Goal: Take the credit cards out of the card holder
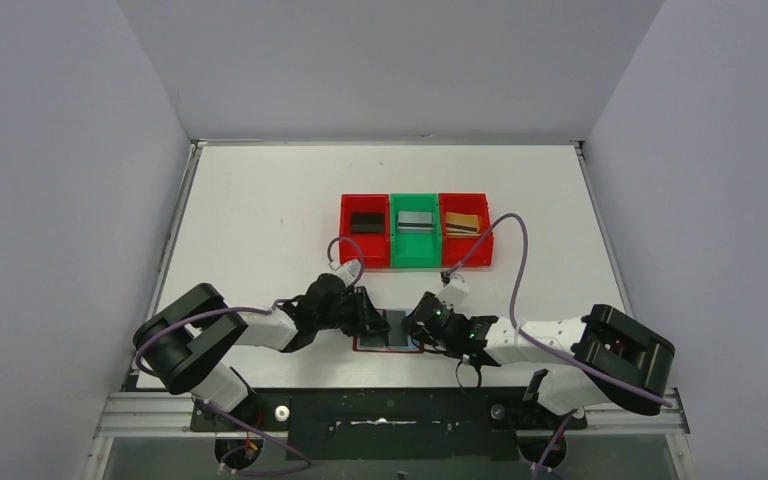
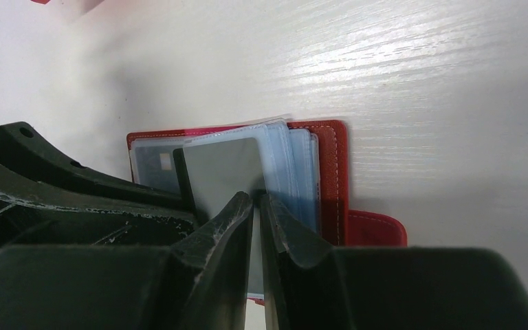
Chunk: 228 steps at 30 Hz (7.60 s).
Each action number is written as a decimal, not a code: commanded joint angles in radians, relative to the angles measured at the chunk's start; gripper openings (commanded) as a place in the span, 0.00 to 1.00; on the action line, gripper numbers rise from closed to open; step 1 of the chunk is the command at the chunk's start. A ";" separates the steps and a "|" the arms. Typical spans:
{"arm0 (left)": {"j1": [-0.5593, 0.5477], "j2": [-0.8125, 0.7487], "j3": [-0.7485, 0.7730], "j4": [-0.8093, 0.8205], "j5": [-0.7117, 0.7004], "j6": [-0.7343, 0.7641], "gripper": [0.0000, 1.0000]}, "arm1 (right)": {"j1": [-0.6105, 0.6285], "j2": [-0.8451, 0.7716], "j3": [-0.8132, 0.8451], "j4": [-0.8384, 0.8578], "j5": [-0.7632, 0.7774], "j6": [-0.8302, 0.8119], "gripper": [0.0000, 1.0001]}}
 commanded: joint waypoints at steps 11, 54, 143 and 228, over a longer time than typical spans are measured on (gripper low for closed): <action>-0.007 -0.018 -0.048 0.117 0.020 -0.040 0.00 | -0.004 0.012 -0.027 -0.081 0.042 0.042 0.14; -0.008 0.049 -0.147 0.256 -0.057 -0.111 0.10 | -0.005 -0.038 -0.066 -0.063 0.056 0.065 0.15; 0.035 -0.446 -0.043 -0.395 -0.235 0.069 0.00 | 0.003 -0.017 0.175 -0.119 -0.008 -0.219 0.21; 0.100 -0.729 -0.199 0.109 0.136 -0.061 0.00 | -0.145 -0.190 -0.208 0.961 -0.612 -0.279 0.51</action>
